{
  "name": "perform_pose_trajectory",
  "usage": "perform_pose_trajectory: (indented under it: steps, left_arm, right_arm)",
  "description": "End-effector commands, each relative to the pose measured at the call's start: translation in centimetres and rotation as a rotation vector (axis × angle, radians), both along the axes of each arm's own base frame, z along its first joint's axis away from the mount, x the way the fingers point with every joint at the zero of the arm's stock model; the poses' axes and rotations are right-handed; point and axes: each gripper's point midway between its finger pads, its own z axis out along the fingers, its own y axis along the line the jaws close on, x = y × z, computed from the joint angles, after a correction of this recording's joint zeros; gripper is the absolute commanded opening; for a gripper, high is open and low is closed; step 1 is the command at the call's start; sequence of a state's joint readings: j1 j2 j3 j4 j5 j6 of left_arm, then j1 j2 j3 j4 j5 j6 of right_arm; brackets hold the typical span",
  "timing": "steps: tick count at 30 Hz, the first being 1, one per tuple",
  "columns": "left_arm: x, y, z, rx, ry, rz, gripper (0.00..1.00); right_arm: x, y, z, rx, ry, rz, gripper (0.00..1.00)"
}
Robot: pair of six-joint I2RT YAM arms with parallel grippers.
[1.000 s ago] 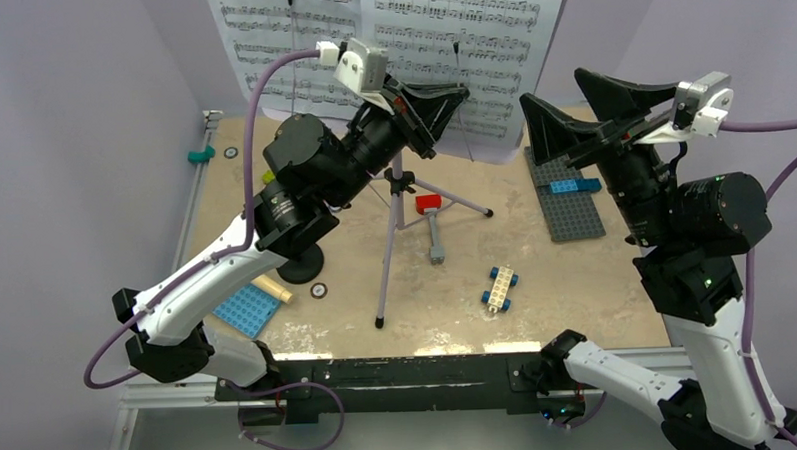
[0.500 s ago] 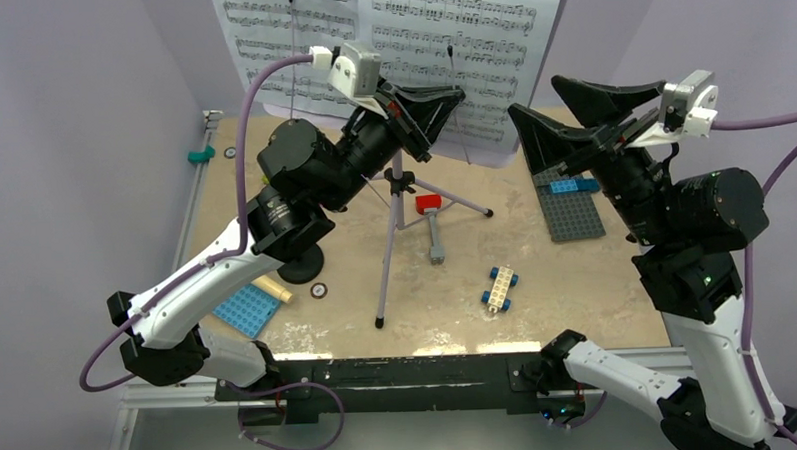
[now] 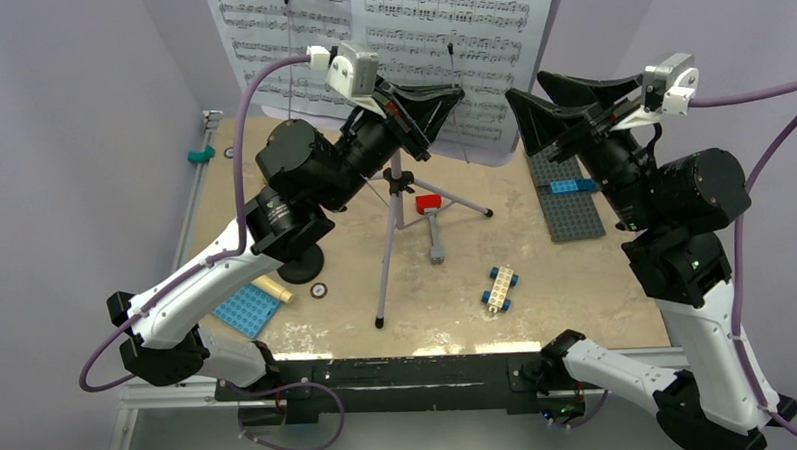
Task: Pack up the instrument practice props
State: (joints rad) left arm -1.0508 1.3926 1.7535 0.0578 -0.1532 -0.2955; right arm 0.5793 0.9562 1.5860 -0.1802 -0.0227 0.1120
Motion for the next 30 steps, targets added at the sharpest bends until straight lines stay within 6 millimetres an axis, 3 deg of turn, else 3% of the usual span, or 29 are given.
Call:
perform_pose_trajectory:
  steps: [1,7,9,22,30]
  left_arm:
    - [-2.5,0.4,1.8,-0.044,-0.043,-0.077,0.00]
    - [-2.3,0.4,1.5,-0.036,-0.040,-0.071,0.00]
    - [-2.3,0.4,1.5,-0.036,-0.040,-0.070,0.00]
    - [-2.5,0.1,1.2,-0.033,-0.032,-0.083,0.00]
    - [-2.7,0.0,1.2,-0.028,-0.034,-0.092,0.00]
  right_arm:
    - [-0.2,0.4,0.5,0.008,-0.011,0.027,0.57]
    - [-1.4,-0.2,0.3,0.045,-0.030,0.038,0.74]
    - [-1.9,-0.5,0.5,0.051,-0.039,0.040,0.75]
    - [-2.2,0.2,0.6,0.031,-0.026,0.080,0.64]
    - [-1.3,1.0,0.5,0.009,-0.001,0.088,0.57]
